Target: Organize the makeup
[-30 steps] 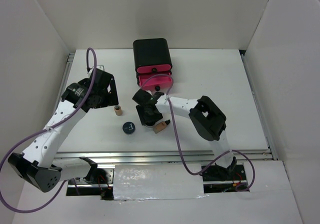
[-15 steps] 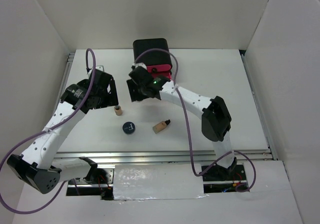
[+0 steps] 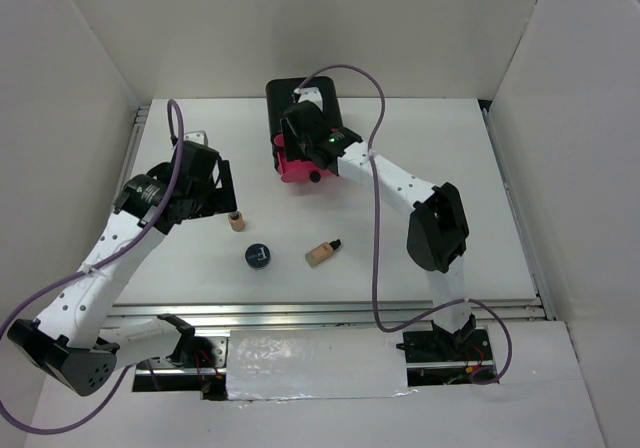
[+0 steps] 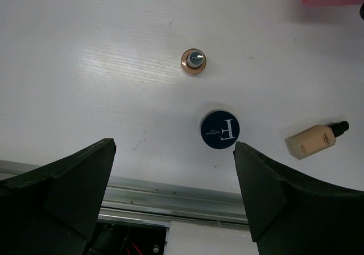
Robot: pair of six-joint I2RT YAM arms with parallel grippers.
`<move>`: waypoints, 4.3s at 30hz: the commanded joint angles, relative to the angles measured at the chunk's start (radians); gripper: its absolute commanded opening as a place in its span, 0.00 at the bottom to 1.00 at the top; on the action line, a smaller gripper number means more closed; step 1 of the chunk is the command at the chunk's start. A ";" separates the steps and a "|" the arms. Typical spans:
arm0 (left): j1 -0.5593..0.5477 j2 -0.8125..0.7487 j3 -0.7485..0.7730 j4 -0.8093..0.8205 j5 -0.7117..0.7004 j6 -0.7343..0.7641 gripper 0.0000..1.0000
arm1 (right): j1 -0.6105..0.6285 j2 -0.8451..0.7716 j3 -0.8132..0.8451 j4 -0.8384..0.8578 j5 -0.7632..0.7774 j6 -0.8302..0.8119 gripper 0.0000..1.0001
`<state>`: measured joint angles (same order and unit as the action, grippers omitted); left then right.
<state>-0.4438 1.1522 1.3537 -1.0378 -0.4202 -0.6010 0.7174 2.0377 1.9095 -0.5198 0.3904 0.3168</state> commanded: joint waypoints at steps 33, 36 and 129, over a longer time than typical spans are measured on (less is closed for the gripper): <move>0.001 -0.048 -0.085 0.044 0.018 0.018 0.99 | 0.028 0.029 -0.184 0.250 0.059 0.014 0.49; -0.001 -0.051 -0.085 0.041 0.014 0.020 0.99 | 0.031 0.027 -0.172 0.238 0.059 0.024 0.50; 0.091 -0.040 0.093 -0.085 0.009 -0.140 0.99 | 0.369 0.132 -0.220 0.141 -0.210 0.073 0.45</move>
<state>-0.3576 1.1343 1.4395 -1.1515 -0.4198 -0.7601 1.0874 2.2547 1.7447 -0.4442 0.1871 0.3912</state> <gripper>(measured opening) 0.994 0.724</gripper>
